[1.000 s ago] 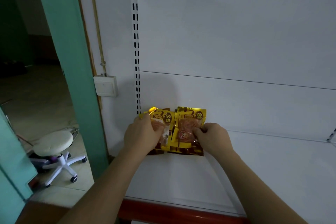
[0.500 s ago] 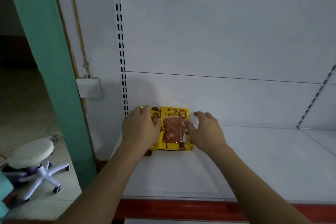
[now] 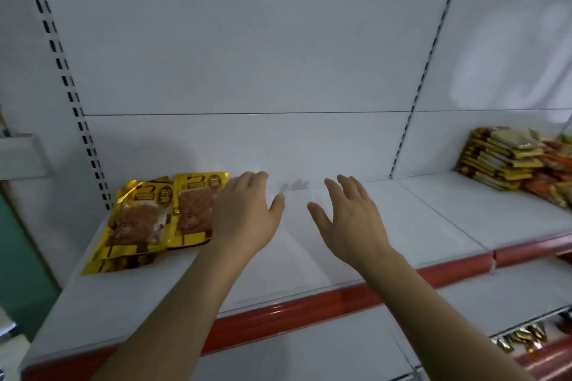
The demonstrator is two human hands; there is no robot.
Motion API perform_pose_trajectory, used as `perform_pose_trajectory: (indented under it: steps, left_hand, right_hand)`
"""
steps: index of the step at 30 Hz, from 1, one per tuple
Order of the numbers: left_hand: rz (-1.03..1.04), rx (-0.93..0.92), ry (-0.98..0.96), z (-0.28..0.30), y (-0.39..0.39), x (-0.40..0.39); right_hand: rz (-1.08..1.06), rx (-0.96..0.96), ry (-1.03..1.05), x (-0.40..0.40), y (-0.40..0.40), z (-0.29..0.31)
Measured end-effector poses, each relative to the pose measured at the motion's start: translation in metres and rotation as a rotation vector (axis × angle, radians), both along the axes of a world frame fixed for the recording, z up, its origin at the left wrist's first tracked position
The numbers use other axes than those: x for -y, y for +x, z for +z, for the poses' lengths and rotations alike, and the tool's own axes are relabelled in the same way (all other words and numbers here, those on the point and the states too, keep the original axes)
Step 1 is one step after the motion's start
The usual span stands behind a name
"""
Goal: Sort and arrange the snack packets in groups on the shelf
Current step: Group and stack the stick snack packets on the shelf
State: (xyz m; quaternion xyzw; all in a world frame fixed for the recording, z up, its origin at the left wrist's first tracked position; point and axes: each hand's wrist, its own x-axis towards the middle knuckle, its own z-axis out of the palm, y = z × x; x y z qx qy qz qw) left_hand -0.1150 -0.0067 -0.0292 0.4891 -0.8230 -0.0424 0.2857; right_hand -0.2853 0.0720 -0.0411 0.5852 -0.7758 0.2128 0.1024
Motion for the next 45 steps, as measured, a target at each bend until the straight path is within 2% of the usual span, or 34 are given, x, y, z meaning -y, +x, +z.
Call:
perform_pose_trajectory:
  steps: [12, 19, 24, 33, 38, 41, 45]
  left_hand:
    - [-0.209, 0.046, 0.01, 0.003, -0.263, -0.096]
    - [-0.311, 0.1, 0.036, 0.009, -0.402, -0.119]
    - [-0.36, 0.095, 0.081, 0.012, -0.477, -0.101]
    - [-0.387, -0.101, 0.181, 0.033, -0.594, -0.039]
    - [-0.348, -0.124, 0.224, 0.031, -0.621, -0.022]
    - [-0.288, -0.226, 0.254, 0.031, -0.631, -0.014]
    - [-0.178, -0.382, 0.332, 0.038, -0.643, -0.016]
  right_hand:
    - [-0.203, 0.011, 0.046, -0.127, -0.248, -0.002]
    - [-0.31, 0.033, 0.045, -0.159, -0.382, 0.002]
    - [-0.333, 0.053, 0.008, -0.146, -0.45, 0.012]
    - [-0.355, 0.127, -0.091, -0.083, -0.551, 0.064]
    - [-0.354, 0.2, -0.018, -0.035, -0.599, 0.068]
    - [-0.282, 0.348, -0.007, -0.018, -0.616, 0.066]
    - [-0.16, 0.405, -0.089, -0.014, -0.632, 0.063]
